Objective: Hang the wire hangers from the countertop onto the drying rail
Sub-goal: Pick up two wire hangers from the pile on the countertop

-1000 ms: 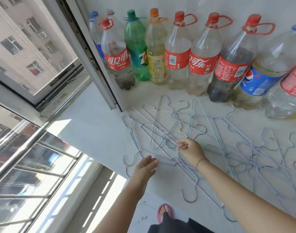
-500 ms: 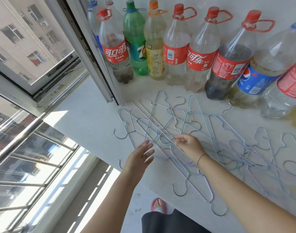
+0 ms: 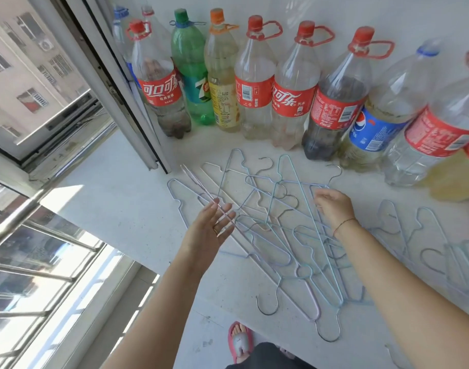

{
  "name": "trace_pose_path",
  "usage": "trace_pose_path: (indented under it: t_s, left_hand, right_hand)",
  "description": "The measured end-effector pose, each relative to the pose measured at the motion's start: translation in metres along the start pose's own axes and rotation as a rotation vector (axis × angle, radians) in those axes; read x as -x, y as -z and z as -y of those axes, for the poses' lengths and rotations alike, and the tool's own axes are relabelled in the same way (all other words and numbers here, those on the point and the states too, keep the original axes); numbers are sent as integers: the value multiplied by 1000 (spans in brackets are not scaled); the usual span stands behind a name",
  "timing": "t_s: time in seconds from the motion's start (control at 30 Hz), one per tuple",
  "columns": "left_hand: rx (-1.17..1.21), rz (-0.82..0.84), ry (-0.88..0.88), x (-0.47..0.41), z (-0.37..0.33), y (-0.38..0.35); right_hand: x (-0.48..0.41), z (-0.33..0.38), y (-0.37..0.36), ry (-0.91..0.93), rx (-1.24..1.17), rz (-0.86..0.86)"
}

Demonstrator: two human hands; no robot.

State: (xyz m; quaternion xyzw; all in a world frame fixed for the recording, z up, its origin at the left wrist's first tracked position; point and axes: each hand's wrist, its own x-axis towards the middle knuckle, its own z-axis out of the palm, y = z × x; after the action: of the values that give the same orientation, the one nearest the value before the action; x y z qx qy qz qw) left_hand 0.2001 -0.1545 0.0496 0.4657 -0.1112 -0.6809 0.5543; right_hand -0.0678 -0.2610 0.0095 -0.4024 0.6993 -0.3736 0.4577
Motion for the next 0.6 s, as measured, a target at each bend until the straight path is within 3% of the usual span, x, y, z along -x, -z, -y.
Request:
trace_pose_path:
  t_s: [0.13, 0.37, 0.6]
  left_hand:
    - [-26, 36, -28, 8, -11, -8]
    - [-57, 42, -21, 28, -19, 3]
    - [-78, -27, -40, 47, -16, 8]
  right_hand:
    - [3, -1, 12, -41, -30, 76]
    - [39, -14, -26, -142, 9, 418]
    - [49, -19, -61, -121, 122, 424]
